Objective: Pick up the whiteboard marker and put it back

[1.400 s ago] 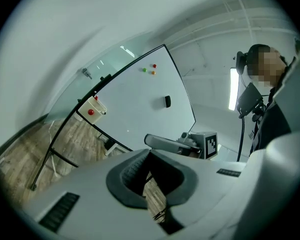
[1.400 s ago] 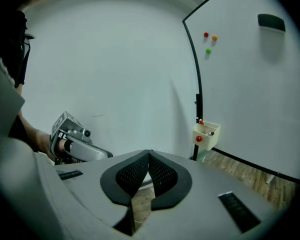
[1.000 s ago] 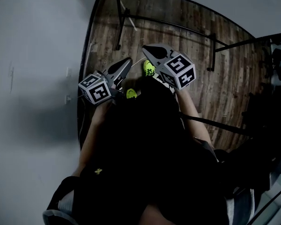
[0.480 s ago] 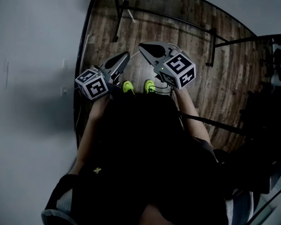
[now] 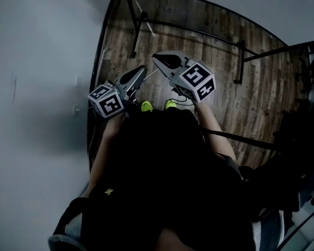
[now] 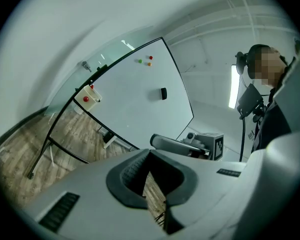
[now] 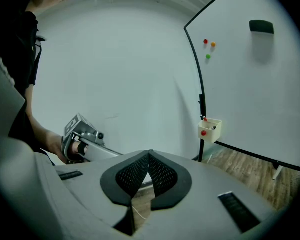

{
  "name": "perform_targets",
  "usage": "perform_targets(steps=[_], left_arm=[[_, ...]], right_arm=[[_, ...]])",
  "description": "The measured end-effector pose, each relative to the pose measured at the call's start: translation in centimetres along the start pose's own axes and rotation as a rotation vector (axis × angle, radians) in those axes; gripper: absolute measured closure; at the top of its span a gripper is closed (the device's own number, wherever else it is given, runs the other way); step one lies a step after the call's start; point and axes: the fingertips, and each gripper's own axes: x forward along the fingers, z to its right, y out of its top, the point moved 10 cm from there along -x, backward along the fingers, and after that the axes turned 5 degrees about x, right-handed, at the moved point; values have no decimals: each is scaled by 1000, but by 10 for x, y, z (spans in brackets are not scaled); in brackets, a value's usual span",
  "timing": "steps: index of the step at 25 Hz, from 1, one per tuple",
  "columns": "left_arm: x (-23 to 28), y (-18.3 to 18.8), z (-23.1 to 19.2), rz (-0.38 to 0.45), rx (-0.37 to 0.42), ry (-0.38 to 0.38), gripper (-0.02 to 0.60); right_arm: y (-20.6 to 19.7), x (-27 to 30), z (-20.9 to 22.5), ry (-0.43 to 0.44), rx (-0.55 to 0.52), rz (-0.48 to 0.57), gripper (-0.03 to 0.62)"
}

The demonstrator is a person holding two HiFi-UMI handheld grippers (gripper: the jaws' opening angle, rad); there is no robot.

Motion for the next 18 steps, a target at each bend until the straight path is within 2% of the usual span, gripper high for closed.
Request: perform_targets(steps=[10, 18], left_arm=[[16, 19, 3, 23, 20, 0, 577], [24, 10, 12, 12, 12, -1, 577]], right_arm=[[12, 4, 11, 19, -17, 1, 594], [15, -2, 15, 35, -28, -8, 594]])
